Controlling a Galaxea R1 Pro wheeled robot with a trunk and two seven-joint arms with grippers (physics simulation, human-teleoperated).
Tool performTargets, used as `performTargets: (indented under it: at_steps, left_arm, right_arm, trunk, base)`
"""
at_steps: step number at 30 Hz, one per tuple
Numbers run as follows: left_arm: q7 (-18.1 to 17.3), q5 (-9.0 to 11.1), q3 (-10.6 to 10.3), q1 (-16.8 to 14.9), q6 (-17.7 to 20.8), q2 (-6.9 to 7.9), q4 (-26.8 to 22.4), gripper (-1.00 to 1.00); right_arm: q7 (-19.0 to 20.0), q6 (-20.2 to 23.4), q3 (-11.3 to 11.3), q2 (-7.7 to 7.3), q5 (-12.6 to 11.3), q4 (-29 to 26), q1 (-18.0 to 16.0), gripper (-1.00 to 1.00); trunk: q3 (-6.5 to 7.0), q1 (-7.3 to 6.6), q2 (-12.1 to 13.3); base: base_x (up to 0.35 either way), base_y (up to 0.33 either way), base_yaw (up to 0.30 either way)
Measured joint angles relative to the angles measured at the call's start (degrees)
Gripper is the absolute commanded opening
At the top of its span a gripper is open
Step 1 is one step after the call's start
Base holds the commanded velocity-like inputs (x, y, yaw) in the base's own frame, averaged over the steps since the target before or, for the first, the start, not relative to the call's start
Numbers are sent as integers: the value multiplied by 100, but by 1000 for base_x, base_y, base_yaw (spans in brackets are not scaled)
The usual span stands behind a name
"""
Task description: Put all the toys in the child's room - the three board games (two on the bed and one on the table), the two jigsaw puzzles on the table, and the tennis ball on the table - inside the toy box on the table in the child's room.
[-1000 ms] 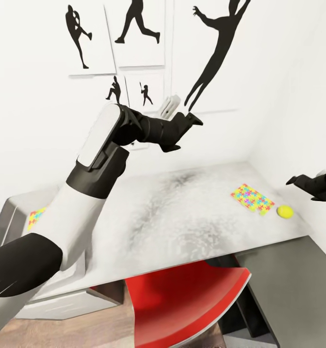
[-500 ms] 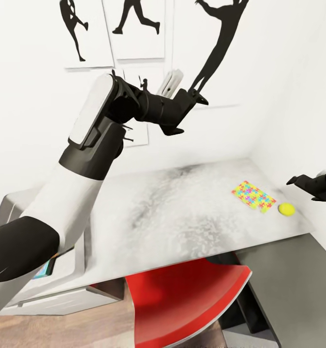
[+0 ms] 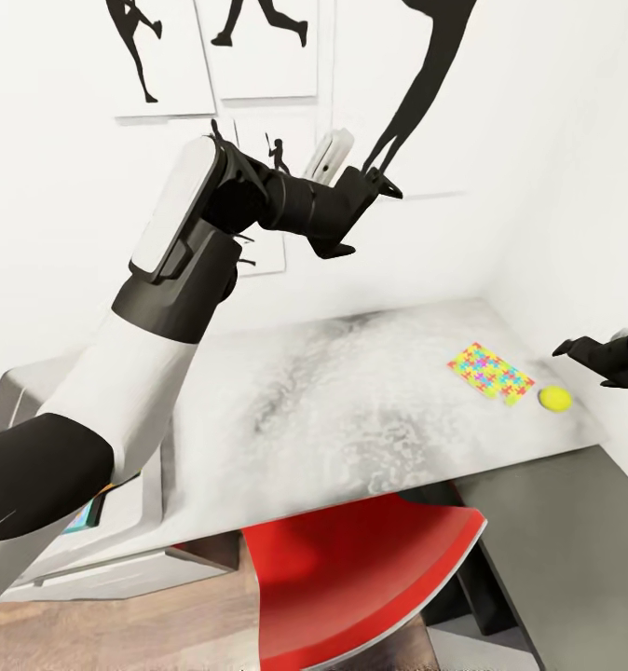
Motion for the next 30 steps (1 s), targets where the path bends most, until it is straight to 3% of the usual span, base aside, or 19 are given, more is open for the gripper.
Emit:
performTargets:
  at_steps: [21,30]
  left_arm:
    - [89,17,-6,-23,-1,-3,-3,100]
    - [94,18,-8,-24,-1,-3,-4,100]
  right_arm:
    - [-1,-31,0,-5,-7,0,-25,100]
    - [-4,-39,0,-10,-3,0,-189,100]
  trunk:
    - [-194,0,0]
    - [-277,0,0]
  base:
    - [0,0,0]
    - [0,0,0]
